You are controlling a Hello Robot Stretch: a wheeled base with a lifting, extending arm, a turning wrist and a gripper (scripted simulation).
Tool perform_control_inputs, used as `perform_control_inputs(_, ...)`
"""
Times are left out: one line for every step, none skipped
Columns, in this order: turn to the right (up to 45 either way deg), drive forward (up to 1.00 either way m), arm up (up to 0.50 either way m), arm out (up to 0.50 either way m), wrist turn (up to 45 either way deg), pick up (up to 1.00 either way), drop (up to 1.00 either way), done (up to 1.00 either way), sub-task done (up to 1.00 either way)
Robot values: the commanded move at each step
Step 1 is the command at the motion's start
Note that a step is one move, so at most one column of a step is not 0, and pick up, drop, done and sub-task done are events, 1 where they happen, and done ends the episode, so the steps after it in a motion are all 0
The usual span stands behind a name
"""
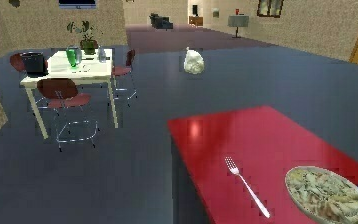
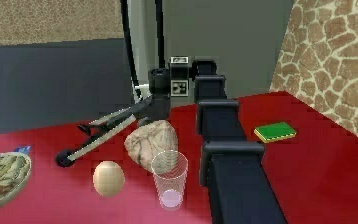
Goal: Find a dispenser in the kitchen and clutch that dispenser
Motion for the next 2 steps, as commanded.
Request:
perform_control_inputs(0.0,0.0,0.0,0.0,45.0,0.0,0.0,0.0,0.0)
perform_control_inputs(0.0,0.0,0.0,0.0,12.0,0.0,0.0,0.0,0.0)
